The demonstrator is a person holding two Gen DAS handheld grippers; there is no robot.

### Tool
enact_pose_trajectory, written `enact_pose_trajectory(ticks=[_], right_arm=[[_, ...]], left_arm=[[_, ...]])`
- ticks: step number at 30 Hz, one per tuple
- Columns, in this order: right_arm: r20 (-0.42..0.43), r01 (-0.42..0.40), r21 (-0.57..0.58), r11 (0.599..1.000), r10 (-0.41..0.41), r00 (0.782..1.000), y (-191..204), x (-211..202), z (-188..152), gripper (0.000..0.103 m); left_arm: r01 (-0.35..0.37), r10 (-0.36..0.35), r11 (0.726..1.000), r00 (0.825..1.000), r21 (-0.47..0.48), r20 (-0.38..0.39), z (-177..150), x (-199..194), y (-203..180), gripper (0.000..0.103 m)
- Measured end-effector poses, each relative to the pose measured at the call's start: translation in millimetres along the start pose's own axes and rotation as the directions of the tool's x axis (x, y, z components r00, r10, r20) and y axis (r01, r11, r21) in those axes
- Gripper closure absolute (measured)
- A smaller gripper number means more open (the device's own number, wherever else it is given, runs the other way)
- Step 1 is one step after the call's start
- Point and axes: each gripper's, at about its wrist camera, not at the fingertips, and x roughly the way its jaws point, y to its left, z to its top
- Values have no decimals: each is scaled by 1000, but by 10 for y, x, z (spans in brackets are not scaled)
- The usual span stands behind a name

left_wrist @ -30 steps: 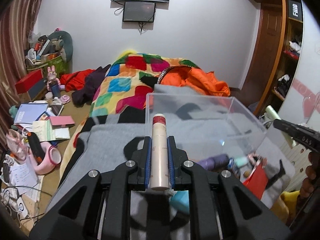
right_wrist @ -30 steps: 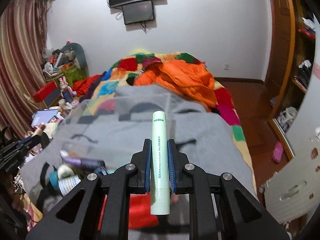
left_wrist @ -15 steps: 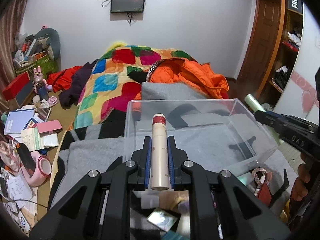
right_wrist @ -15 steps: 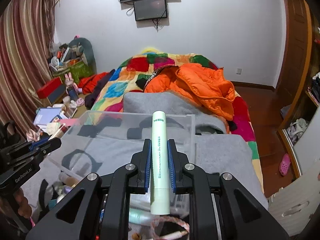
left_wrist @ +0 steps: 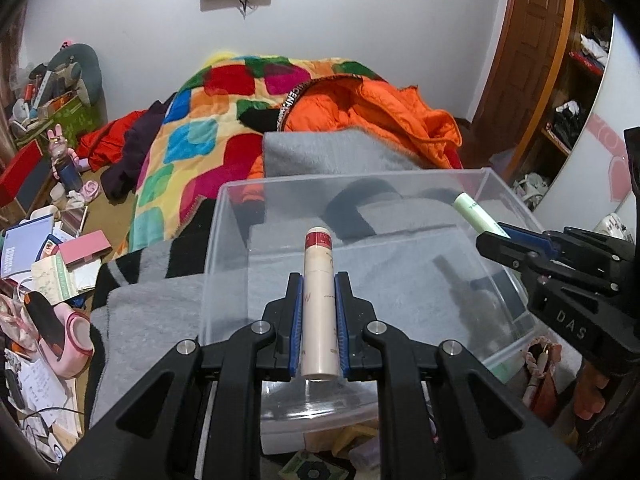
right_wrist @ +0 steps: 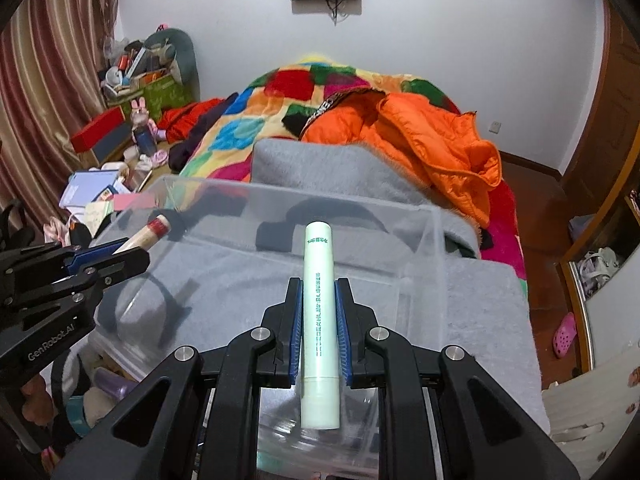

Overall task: Organize objects
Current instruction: 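Carry the beige tube into the clear box with the left gripper while the right drops the green tube there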

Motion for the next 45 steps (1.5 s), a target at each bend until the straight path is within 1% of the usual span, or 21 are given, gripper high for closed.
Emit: enact_pose_trajectory(ticks=[8, 11, 18, 21, 23, 28, 30, 31, 32, 33, 34, 35, 36, 37, 38, 39, 42, 44, 45], right_arm=[[-41, -7, -14, 1000, 6, 999, 44, 132, -16, 89], [-54, -2, -16, 1000, 1, 999, 56, 178, -15, 89], [-55, 14, -41, 999, -17, 998, 96, 186, -37, 89], [-44, 18, -46, 999, -20, 999, 99, 145, -44, 89], [-34, 27, -53, 998, -29, 999, 107, 99, -53, 89], [-11, 9, -39, 999, -10, 1000, 101, -40, -69, 86], [7, -1, -28, 1000, 2, 1000, 88, -130, -80, 81], [16, -3, -25, 1000, 3, 1000, 82, -170, -88, 79], [31, -3, -21, 1000, 4, 1000, 76, -231, -98, 75], [44, -4, -19, 1000, 5, 999, 71, -282, -105, 70], [56, -5, -18, 1000, 6, 998, 68, -330, -113, 67], [67, -5, -17, 1000, 6, 998, 67, -379, -117, 62], [86, -3, -16, 1000, 4, 996, 65, -457, -133, 57], [98, 0, -17, 1000, 2, 995, 68, -506, -142, 55], [109, 2, -17, 1000, -1, 994, 68, -556, -152, 50], [125, 6, -15, 1000, -4, 992, 69, -627, -174, 45], [149, 9, -8, 1000, -8, 989, 54, -756, -229, 36], [155, 15, 0, 1000, -15, 988, 36, -811, -269, 32], [158, 20, 5, 1000, -21, 987, 19, -837, -290, 30]], left_arm=[[-24, 25, 999, 999, 37, -27, -15, 127, -74, 89], [-44, 46, 997, 998, 61, -37, -25, 160, -105, 89], [-83, 85, 993, 996, 88, -14, -34, 124, -148, 88], [-84, 85, 993, 996, 84, -6, -47, 91, -151, 84], [-76, 77, 994, 997, 75, -1, -49, 69, -140, 76], [-27, 26, 998, 1000, 48, 12, -70, -39, -137, 73], [-9, 8, 999, 1000, 40, 24, -75, -110, -140, 66], [2, -3, 999, 1000, 37, 31, -77, -147, -141, 58], [18, -19, 999, 999, 35, 39, -81, -196, -145, 53], [27, -29, 999, 998, 35, 50, -82, -236, -148, 52], [32, -34, 999, 997, 33, 63, -83, -285, -153, 52], [32, -35, 999, 996, 40, 78, -89, -346, -167, 51], [25, -29, 999, 995, 46, 94, -90, -400, -179, 50], [13, -19, 999, 994, 51, 110, -94, -451, -189, 44], [0, -7, 999, 992, 54, 130, -101, -520, -201, 35], [-7, -1, 998, 990, 56, 142, -108, -566, -208, 31], [-31, 20, 998, 985, 62, 174, -145, -710, -223, 22], [-51, 39, 997, 981, 59, 190, -188, -787, -224, 9], [-60, 48, 997, 979, 55, 196, -208, -816, -217, 8]])
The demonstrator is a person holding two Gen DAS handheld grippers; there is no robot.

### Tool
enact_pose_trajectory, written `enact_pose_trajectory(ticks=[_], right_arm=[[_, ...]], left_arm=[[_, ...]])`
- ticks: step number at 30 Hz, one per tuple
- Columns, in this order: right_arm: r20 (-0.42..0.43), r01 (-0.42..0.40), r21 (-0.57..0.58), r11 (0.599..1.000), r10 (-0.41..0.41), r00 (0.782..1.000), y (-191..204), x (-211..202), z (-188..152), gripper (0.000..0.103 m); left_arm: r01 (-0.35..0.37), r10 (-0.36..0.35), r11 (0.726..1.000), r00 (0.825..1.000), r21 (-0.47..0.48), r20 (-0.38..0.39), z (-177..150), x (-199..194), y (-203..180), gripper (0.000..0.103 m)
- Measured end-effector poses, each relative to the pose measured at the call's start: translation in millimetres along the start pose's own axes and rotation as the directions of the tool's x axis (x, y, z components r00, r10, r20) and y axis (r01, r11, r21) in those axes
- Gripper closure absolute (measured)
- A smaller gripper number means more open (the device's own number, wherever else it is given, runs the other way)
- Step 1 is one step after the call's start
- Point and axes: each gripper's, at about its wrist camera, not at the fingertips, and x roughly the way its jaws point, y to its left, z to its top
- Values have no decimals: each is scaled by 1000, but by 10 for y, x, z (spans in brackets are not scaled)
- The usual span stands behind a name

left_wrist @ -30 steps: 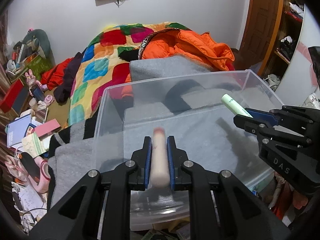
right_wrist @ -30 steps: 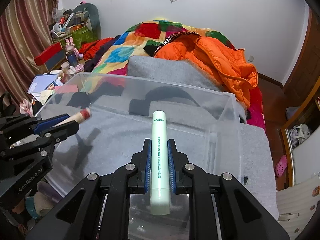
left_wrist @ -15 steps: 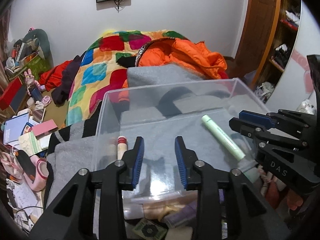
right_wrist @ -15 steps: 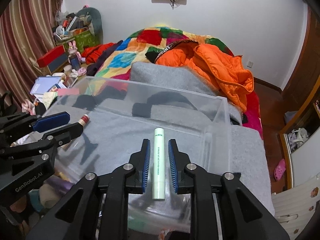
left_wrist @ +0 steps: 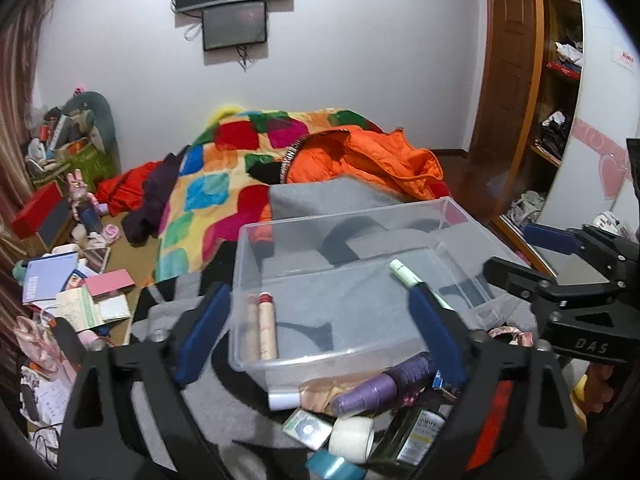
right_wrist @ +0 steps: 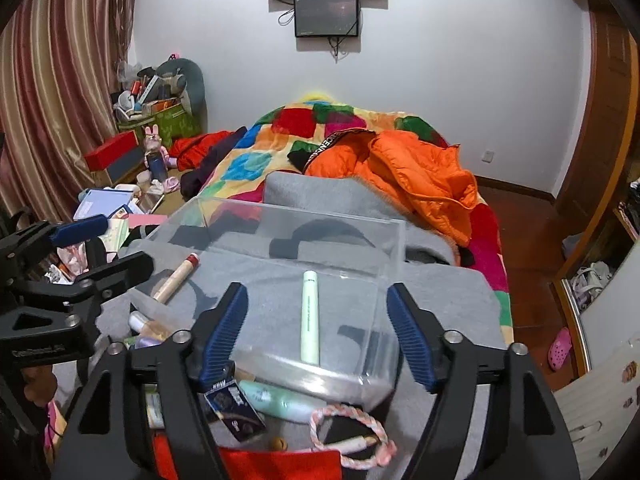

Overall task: Organize objects
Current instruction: 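Reach the left gripper to the blue tape roll while the right reaches the rope loop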

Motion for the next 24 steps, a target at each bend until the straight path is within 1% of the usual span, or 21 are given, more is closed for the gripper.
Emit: enact_pose_trajectory(ticks=[2, 5, 10, 16, 19, 21, 24], right_arm=[[2, 12, 9, 1000, -12, 1000, -37, -52, -49, 29], [-5, 24, 27, 999, -24, 1000, -107, -101, -122, 29], [-40, 63, 64, 996, -60, 997, -251, -129, -284, 29], [-128, 90, 104, 991, -76, 989, -421, -37, -556, 29], [-175, 95, 138, 986, -70, 982, -499, 33, -695, 29], [-210, 87, 165, 982, -52, 976, -552, 92, -784, 29], [-233, 105, 189, 976, -59, 971, -616, 146, -871, 29]], left_arm=[[-3, 3, 1000, 1000, -3, 4, -42, -56, 11, 8], [12, -12, 1000, 1000, -18, -1, -120, -111, 44, 8], [26, -27, 999, 1000, -32, -9, -288, -195, 85, 8], [41, -43, 998, 998, -53, -41, -509, -220, 130, 8], [42, -47, 997, 997, -72, -67, -647, -208, 173, 8], [38, -46, 996, 994, -85, -94, -746, -185, 205, 8], [39, -53, 993, 991, -108, -124, -879, -162, 247, 8]])
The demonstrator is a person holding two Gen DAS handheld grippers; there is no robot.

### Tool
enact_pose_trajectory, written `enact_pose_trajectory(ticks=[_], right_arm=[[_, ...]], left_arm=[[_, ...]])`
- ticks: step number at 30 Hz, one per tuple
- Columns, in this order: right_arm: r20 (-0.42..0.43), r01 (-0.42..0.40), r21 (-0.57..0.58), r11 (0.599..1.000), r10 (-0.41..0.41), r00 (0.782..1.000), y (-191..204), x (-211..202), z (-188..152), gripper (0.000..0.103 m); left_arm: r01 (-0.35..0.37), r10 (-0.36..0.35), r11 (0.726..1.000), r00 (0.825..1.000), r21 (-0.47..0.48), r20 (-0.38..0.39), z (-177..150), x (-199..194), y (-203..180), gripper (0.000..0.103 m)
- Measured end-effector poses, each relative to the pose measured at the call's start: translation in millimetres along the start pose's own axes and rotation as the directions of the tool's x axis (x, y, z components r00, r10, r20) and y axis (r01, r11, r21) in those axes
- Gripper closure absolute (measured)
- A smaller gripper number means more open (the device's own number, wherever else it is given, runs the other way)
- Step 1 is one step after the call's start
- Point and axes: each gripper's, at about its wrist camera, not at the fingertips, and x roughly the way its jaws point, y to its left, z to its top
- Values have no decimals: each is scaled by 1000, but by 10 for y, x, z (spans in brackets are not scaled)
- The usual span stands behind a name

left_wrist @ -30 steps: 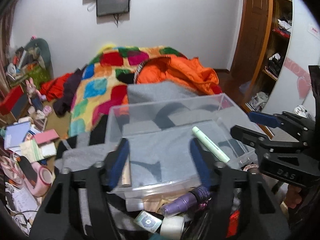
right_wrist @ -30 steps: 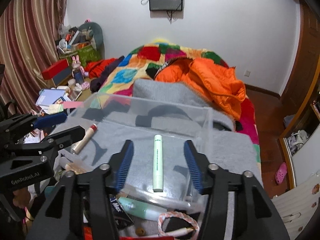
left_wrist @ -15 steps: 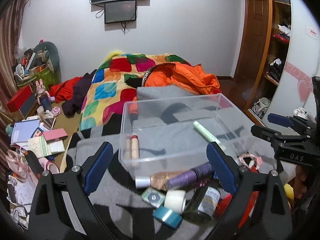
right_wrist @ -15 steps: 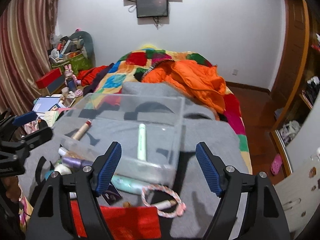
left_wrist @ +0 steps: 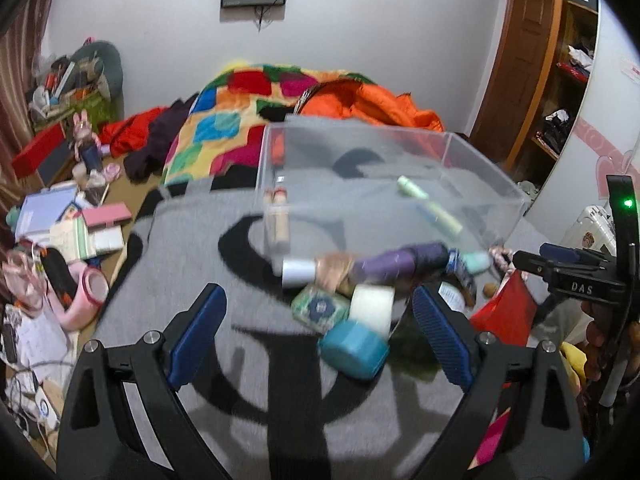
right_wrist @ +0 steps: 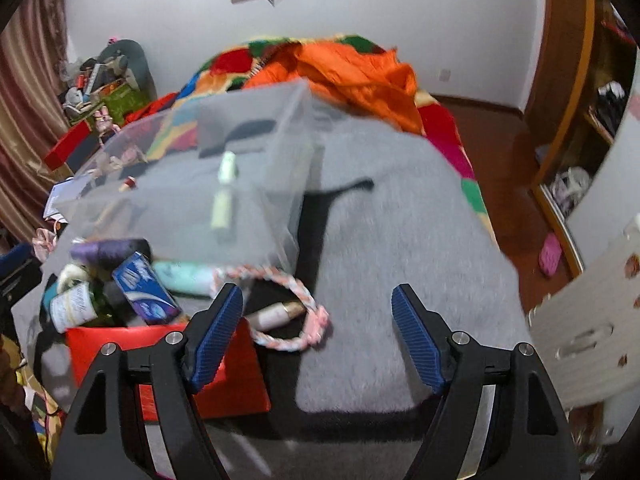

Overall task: Organize objects
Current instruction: 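Reach the left gripper to the blue tape roll while the right reaches the rope loop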

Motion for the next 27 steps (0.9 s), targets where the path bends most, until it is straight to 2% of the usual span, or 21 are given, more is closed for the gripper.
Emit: enact_pose_trajectory(ticks=[5, 6, 12, 15, 17, 20, 23, 27], right_arm=[[2, 13, 21, 1000, -13, 1000, -46, 24, -44, 31], [3, 18, 22, 1000, -18, 1000, -36, 19, -52, 37], [-7, -35, 21, 999, 35, 999, -23, -4, -91, 57], [-9, -41, 28, 999, 42, 999, -20, -31, -96, 74], [-3, -21, 41, 999, 22, 1000, -41, -64, -97, 79], [-5, -33, 43, 999, 33, 999, -67, -79, -95, 79], [-27, -36, 25, 999, 37, 999, -36, -17, -115, 79], [-37, -38, 15, 999, 39, 999, -16, 17, -115, 79]], left_arm=[[35, -35, 999, 999, -16, -19, -133, 5, 35, 8], [38, -38, 999, 999, -15, -23, -141, 19, 22, 8], [66, -67, 997, 997, -25, -38, -185, 126, -8, 8], [78, -78, 997, 996, -27, -32, -205, 142, -11, 19], [81, -82, 996, 996, -24, -41, -211, 162, -9, 27], [86, -87, 996, 995, -24, -43, -222, 200, 7, 33], [112, -113, 993, 992, -35, -48, -236, 248, 4, 44], [126, -127, 992, 991, -28, -49, -274, 282, -49, 54]])
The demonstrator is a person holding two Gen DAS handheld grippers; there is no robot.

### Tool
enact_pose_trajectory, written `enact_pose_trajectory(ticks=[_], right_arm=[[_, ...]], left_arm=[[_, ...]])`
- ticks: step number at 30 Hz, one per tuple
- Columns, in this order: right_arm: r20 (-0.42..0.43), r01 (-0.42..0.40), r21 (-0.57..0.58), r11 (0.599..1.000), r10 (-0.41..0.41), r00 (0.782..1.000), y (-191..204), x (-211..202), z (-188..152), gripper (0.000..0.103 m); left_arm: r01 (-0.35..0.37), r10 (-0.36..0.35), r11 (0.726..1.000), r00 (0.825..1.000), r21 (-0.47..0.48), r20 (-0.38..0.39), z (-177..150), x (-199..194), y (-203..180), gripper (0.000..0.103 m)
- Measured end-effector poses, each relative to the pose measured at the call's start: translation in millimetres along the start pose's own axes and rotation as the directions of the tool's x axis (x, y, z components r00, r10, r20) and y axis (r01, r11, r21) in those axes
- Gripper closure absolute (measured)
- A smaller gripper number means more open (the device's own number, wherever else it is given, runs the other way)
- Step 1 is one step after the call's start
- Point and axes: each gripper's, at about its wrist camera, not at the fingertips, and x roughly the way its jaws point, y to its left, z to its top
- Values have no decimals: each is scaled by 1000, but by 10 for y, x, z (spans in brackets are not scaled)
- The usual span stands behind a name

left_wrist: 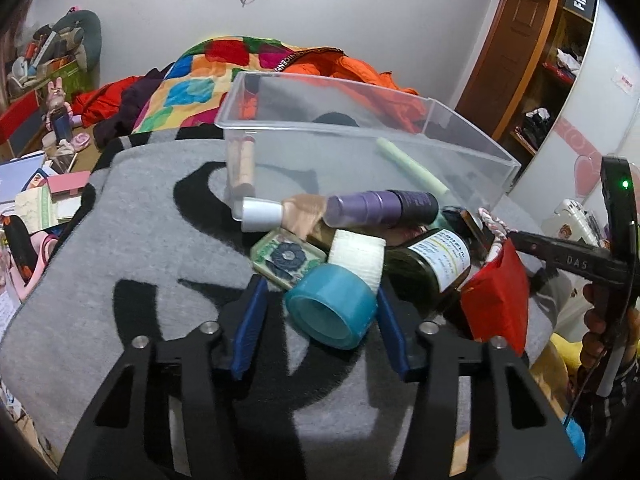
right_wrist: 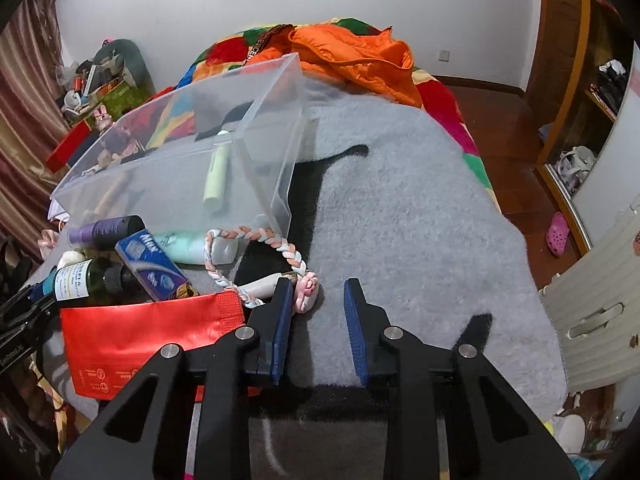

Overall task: Organize objects
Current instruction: 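Reach the left gripper to the blue tape roll while the right reaches the rope loop, then grasp the blue tape roll with the left gripper while the right grasps the rope loop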

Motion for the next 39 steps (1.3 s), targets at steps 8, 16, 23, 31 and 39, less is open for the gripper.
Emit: enact_pose_trajectory(ticks=[8, 16, 23, 31, 39], right_arm=[[17, -13, 10, 1000, 13, 1000, -9, -27, -17, 92], [125, -19, 13, 1000, 17, 992, 25, -365, 50, 92], [164, -47, -5, 999, 47, 985, 115, -500, 98, 92], [160, -57, -13, 998, 58, 985, 147, -503, 104, 92], [183, -89, -30, 996, 93, 979, 227, -563, 175, 92]], left_arm=[[-28, 28, 999, 999, 22, 18, -30, -66, -73, 62], [-46, 47, 999, 998, -26, 48, -23, -253, -41, 62], [-38, 38, 999, 999, 17, 34, 9, -283, -108, 62], [-31, 31, 999, 999, 15, -21, -135, -158, -96, 62], [-18, 18, 1000, 999, -8, 38, -129, -349, -4, 62]])
